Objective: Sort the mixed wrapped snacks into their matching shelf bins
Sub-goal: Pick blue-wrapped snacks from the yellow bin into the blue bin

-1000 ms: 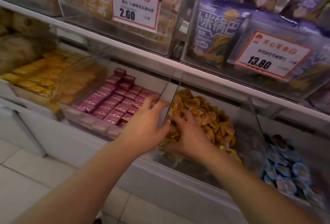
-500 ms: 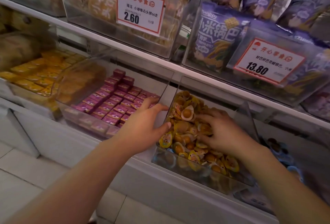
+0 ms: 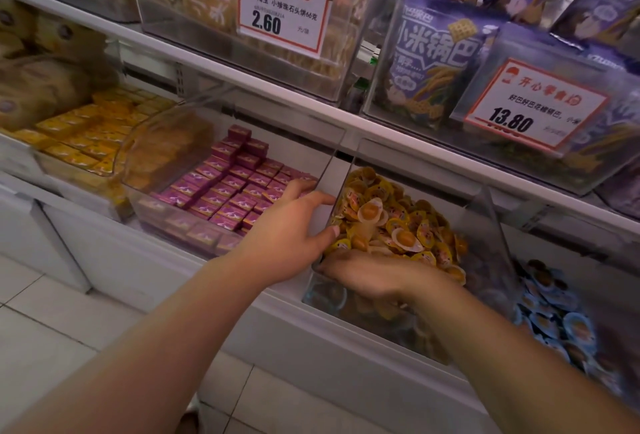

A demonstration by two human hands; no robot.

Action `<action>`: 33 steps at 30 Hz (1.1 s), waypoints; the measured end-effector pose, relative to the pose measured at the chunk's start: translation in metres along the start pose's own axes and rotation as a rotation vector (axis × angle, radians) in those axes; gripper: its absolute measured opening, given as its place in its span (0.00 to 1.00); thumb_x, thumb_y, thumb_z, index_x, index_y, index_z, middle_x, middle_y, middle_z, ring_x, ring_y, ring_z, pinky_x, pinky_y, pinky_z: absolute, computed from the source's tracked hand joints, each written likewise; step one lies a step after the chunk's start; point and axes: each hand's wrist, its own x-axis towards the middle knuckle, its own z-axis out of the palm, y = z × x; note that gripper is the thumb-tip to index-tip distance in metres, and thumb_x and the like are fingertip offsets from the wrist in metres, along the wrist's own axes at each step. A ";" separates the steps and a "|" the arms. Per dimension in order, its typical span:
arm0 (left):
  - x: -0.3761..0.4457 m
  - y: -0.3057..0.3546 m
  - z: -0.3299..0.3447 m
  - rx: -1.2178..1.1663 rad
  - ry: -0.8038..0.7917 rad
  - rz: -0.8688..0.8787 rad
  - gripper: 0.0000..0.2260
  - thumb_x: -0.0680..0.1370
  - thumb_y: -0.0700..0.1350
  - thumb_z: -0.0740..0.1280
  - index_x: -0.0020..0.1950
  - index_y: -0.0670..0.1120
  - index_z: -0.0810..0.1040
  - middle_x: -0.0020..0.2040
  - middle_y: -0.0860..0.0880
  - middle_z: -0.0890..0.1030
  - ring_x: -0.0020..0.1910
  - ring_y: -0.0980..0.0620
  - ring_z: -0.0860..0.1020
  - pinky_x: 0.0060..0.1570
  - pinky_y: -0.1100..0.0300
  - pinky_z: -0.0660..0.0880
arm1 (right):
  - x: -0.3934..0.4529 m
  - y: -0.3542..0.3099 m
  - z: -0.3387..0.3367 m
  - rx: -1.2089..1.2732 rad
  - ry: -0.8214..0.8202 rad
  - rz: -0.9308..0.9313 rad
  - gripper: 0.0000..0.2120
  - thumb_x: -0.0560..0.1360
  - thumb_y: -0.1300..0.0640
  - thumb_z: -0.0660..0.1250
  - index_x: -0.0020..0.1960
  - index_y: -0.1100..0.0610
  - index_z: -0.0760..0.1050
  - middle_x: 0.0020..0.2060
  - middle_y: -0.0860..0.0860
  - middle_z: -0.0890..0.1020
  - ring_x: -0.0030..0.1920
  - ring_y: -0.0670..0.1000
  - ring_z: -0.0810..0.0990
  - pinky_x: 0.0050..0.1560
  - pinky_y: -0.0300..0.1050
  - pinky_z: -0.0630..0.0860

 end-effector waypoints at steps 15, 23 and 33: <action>0.002 0.000 -0.001 0.022 0.002 0.015 0.24 0.77 0.56 0.69 0.71 0.54 0.72 0.74 0.49 0.64 0.70 0.47 0.70 0.64 0.59 0.68 | 0.009 0.018 0.004 0.316 0.079 0.015 0.21 0.66 0.33 0.61 0.51 0.43 0.82 0.47 0.42 0.84 0.53 0.47 0.82 0.62 0.54 0.76; 0.001 -0.001 0.001 0.027 0.014 0.018 0.23 0.77 0.56 0.69 0.71 0.54 0.72 0.74 0.50 0.63 0.70 0.48 0.70 0.59 0.62 0.67 | -0.005 0.035 0.003 0.436 0.149 -0.258 0.18 0.68 0.37 0.72 0.53 0.44 0.82 0.51 0.44 0.83 0.55 0.45 0.80 0.61 0.45 0.76; -0.006 0.013 0.002 0.188 0.192 0.122 0.17 0.77 0.52 0.67 0.66 0.51 0.76 0.72 0.49 0.68 0.69 0.47 0.69 0.67 0.48 0.69 | -0.020 0.051 0.002 0.550 0.286 -0.248 0.08 0.70 0.54 0.78 0.48 0.48 0.84 0.39 0.45 0.84 0.38 0.40 0.81 0.39 0.33 0.76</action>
